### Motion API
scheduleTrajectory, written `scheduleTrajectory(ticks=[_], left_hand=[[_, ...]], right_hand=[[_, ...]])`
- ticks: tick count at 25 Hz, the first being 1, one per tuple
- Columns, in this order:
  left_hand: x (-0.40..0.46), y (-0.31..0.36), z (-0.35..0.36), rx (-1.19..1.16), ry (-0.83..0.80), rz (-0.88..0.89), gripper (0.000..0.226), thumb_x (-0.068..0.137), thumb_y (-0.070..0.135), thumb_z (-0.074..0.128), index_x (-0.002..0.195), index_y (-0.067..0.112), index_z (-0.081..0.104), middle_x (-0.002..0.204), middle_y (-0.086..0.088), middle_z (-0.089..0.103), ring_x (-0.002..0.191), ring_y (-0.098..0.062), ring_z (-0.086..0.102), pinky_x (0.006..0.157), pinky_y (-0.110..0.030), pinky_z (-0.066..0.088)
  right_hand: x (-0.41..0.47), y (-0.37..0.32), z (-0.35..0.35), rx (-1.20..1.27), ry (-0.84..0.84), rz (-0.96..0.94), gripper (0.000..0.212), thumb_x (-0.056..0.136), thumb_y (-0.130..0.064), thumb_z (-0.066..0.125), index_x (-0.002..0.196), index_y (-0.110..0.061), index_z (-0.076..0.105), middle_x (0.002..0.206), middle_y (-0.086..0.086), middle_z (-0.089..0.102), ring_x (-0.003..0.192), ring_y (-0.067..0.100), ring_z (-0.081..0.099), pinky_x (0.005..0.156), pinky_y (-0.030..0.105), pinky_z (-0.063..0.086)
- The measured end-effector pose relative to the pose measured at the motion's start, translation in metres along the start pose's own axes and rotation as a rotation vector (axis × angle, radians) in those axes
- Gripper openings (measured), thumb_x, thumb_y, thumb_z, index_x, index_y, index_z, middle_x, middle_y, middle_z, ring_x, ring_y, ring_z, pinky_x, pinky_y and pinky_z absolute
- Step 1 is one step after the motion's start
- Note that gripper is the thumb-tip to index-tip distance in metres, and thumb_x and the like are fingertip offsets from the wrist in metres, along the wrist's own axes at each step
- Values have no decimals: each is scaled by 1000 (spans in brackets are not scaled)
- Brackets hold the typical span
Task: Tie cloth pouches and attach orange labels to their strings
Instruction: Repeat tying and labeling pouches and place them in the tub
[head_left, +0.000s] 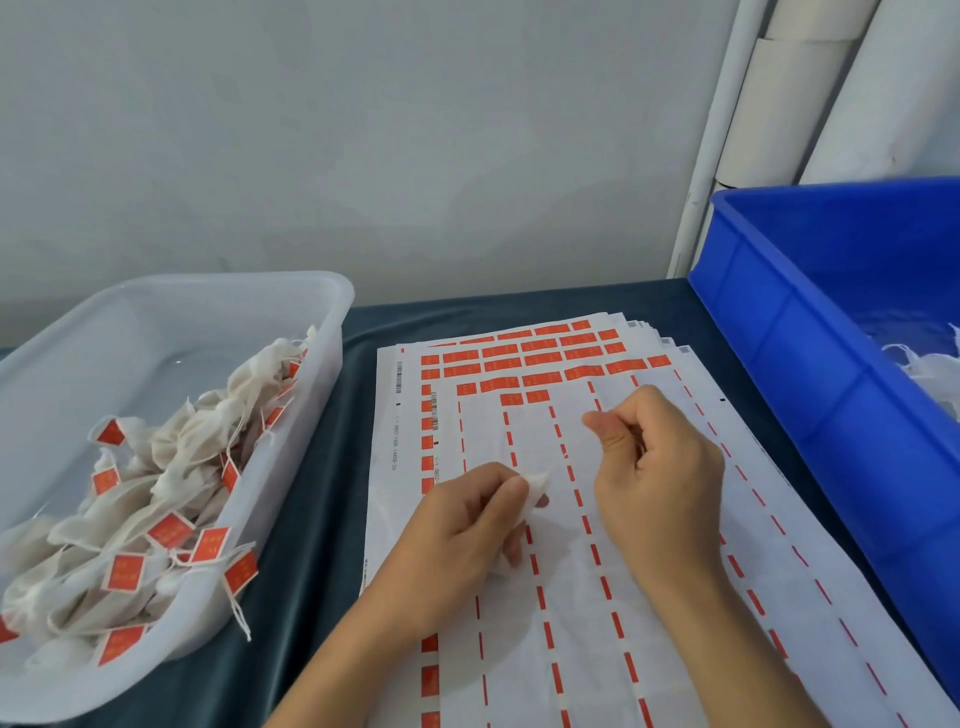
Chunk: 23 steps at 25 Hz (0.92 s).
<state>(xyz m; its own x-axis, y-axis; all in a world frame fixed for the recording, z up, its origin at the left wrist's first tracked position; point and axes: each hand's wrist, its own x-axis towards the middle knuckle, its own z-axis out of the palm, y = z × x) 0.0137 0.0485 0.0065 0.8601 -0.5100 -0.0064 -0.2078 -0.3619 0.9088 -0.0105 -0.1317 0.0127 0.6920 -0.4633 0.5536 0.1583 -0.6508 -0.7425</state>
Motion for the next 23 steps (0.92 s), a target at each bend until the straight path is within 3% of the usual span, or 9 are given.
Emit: scheduleTrajectory(ticks=[3,5,9,11,14,18,23], left_hand=[[-1,-1,2,23,-7,-35,40,87,75,36,80,46,63,82,12,69,82,-5,66,79,-15,53],[-2,-1,1,12,-16,-51,46,91,76,34,83,41,63,85,13,69,83,-4,65,77,-13,52],[-2,-3,-5,-121,-35,-63,30,100,65,37,100,53,64,100,17,71,97,-5,68,82,-13,54],[-2,-4,-4,-81,-38,-50,24,101,66,39,108,57,60,104,21,69,100,-2,67,80,-12,53],[-1,-6,-2,-15,-18,-54,26,101,65,41,103,48,61,101,19,69,97,-3,66,79,-15,55],[1,-8,-4,-96,58,-68,25,105,48,46,103,31,65,99,21,72,99,1,68,79,-4,48],[1,-10,-4,-194,67,-79,26,110,38,46,103,22,66,96,12,75,98,-10,72,81,-14,55]], right_hand=[[2,-1,-5,16,87,-15,18,94,-34,59,81,-22,56,76,-17,62,62,4,61,56,8,40],[2,-3,-7,79,90,20,19,94,-39,58,80,-26,55,75,-22,62,69,8,64,51,8,44],[2,-6,-6,211,50,87,19,95,-47,56,80,-36,54,76,-18,67,76,9,66,60,18,54],[1,-6,-4,226,28,86,17,97,-48,55,83,-39,55,85,-19,68,81,9,66,63,19,56],[0,-1,-1,216,6,109,16,99,-51,51,89,-41,58,91,-25,67,87,5,66,62,16,56],[-3,5,2,147,-110,71,24,103,-49,43,114,-45,63,118,-34,62,116,-5,59,85,11,51],[-9,5,6,56,-265,-140,35,105,-34,48,136,-32,62,146,-23,51,140,2,43,113,9,31]])
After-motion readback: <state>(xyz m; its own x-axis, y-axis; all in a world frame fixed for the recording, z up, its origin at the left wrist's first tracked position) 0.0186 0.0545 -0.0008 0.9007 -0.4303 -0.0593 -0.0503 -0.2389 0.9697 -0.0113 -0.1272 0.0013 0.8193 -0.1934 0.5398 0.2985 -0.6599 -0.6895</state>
